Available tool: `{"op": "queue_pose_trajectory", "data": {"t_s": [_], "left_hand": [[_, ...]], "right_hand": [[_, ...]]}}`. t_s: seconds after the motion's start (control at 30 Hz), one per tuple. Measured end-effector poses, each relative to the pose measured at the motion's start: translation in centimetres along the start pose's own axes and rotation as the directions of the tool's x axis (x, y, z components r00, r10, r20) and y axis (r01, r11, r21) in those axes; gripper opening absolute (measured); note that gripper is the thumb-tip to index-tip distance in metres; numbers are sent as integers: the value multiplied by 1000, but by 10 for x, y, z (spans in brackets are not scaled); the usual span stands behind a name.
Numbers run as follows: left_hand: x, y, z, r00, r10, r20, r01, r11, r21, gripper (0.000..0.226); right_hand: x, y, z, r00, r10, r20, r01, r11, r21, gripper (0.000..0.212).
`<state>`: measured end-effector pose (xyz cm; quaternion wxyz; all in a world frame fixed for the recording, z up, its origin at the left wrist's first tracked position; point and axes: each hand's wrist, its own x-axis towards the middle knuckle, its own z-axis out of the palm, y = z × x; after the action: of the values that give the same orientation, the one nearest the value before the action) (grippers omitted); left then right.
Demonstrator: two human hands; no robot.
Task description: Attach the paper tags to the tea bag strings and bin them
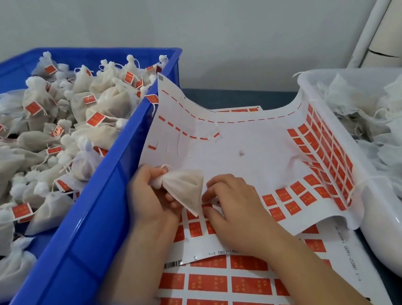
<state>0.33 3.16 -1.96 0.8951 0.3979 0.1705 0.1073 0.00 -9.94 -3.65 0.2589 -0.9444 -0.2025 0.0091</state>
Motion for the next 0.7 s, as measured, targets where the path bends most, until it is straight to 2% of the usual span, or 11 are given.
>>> {"op": "queue_pose_trajectory", "data": {"t_s": [0.13, 0.27, 0.53, 0.7], "left_hand": [[-2, -1, 0, 1000, 4, 12, -4, 999, 38, 29], [-4, -1, 0, 1000, 6, 23, -9, 991, 132, 42], [-4, -1, 0, 999, -6, 48, -1, 990, 139, 41], [-4, 0, 0, 997, -23, 70, 13, 990, 140, 25]], "right_hand": [[-1, 1, -1, 1000, -19, -2, 19, 1000, -9, 19], [0, 2, 2, 1000, 0, -25, 1, 1000, 13, 20], [-1, 3, 1, 1000, -15, -25, 17, 999, 47, 8], [-1, 2, 4, 999, -28, -44, 28, 1000, -4, 21]]}}
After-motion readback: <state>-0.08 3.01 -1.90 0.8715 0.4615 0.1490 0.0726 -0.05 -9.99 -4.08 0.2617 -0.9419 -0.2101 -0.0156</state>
